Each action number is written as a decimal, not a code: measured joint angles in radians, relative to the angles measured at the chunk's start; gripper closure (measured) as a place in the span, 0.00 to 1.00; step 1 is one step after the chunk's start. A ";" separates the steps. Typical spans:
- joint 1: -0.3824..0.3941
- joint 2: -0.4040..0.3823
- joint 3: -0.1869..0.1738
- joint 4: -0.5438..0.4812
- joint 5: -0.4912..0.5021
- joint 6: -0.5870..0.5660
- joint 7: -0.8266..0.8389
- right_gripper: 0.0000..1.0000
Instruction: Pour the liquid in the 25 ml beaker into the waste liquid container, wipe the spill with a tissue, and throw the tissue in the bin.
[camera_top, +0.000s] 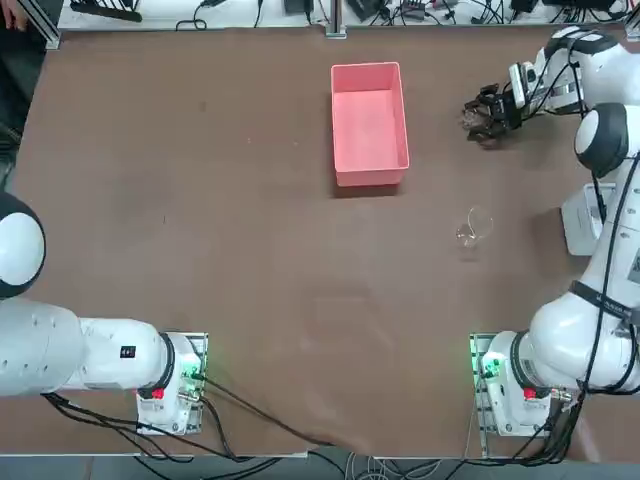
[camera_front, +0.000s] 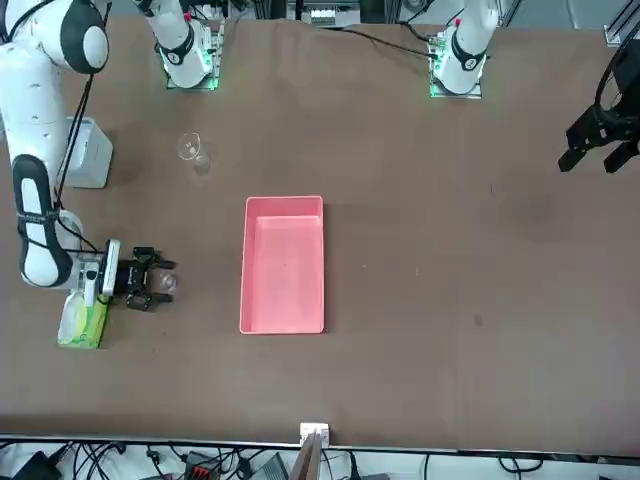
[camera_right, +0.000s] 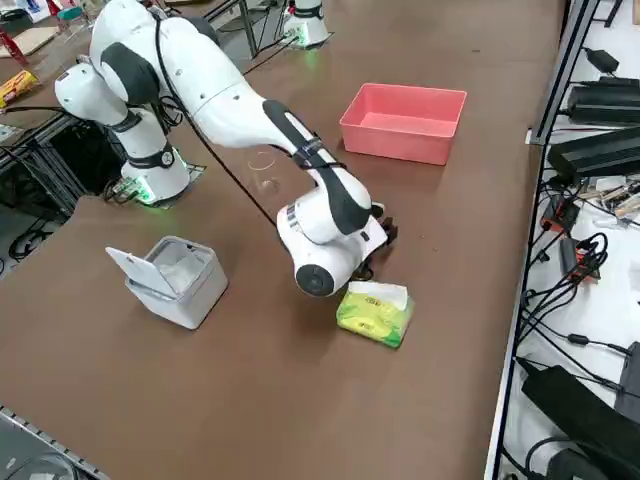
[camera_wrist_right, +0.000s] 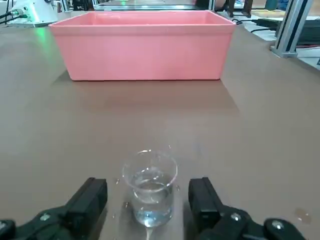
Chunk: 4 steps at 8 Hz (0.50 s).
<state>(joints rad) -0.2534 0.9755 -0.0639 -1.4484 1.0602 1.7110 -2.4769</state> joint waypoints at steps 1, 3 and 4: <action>0.000 0.000 0.000 0.000 0.000 0.000 0.000 0.02; 0.000 0.000 0.000 0.001 0.000 -0.002 -0.002 0.17; 0.000 0.001 0.000 0.001 0.001 -0.003 -0.003 0.26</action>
<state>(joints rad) -0.2533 0.9760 -0.0639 -1.4473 1.0607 1.7079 -2.4796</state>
